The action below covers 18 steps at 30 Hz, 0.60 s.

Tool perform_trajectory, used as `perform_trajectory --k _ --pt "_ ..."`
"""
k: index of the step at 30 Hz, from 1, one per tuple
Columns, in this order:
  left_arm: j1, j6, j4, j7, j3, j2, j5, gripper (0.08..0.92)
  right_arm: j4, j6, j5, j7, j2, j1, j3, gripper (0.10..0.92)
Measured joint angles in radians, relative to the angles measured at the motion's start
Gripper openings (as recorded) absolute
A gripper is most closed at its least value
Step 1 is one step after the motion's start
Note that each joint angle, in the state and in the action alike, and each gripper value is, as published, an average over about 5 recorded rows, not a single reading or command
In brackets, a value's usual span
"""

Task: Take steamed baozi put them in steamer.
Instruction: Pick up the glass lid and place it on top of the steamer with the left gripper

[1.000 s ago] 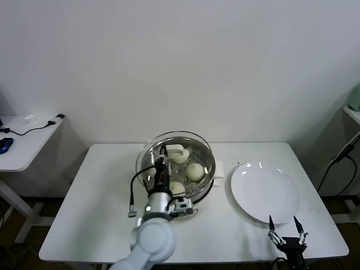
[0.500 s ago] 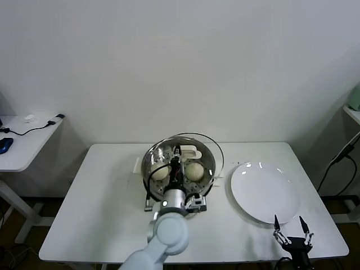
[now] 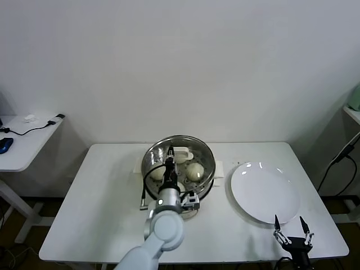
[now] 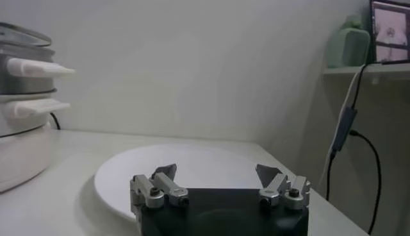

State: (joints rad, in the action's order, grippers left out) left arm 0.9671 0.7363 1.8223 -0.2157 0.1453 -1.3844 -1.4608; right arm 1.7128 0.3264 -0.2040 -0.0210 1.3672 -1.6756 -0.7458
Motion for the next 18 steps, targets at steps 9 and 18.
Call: perform_trajectory --k 9,18 --pt "0.014 -0.001 -0.006 0.001 -0.005 -0.008 -0.016 0.138 -0.008 0.007 0.001 -0.002 0.001 0.006 0.001 0.823" --pt "0.017 -0.002 -0.032 0.021 -0.026 -0.011 -0.018 0.138 -0.011 0.016 0.002 -0.004 0.002 0.008 0.001 0.823"
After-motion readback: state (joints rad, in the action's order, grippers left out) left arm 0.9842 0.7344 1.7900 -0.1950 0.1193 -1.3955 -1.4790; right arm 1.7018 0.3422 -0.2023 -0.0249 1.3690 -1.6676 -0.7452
